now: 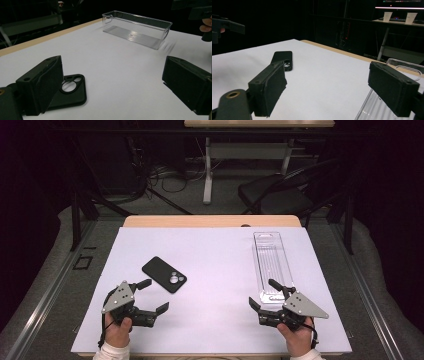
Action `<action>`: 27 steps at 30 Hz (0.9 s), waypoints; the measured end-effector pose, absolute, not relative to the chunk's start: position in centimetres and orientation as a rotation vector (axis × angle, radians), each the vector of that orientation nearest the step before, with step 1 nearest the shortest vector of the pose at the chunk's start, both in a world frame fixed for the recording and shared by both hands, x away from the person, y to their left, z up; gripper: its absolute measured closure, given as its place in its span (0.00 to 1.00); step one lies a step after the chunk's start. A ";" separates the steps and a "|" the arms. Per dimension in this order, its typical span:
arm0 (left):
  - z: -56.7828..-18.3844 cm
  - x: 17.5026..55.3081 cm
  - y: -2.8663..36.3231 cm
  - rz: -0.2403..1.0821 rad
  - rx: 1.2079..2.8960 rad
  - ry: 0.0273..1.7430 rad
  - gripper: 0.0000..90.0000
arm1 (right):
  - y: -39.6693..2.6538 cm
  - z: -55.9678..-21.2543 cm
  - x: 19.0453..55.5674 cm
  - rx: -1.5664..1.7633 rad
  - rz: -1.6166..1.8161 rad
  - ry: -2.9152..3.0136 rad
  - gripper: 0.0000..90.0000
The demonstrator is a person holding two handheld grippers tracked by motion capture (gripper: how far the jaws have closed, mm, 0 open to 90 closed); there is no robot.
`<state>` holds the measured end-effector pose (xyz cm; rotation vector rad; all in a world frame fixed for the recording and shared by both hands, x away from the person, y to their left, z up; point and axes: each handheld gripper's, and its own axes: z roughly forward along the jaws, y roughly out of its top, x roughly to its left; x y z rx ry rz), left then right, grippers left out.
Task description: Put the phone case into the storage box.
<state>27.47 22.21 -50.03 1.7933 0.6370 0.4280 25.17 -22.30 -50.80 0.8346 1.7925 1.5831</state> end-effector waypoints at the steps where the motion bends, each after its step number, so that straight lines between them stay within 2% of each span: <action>1: -50.0 27.5 22.2 0.429 1.793 0.640 0.04 | -22.3 -50.8 25.2 0.837 1.582 1.791 0.15; 11: -49.9 28.0 22.1 0.398 1.792 0.658 0.05 | -22.3 -50.8 25.3 0.842 1.572 1.791 0.15; 21: -48.9 29.4 21.8 0.387 1.787 0.759 0.05 | -21.9 -51.0 25.5 0.849 1.568 1.809 0.15; 27: -48.3 30.5 21.4 0.360 1.801 0.792 0.01 | -21.7 -51.0 25.6 0.849 1.565 1.812 0.15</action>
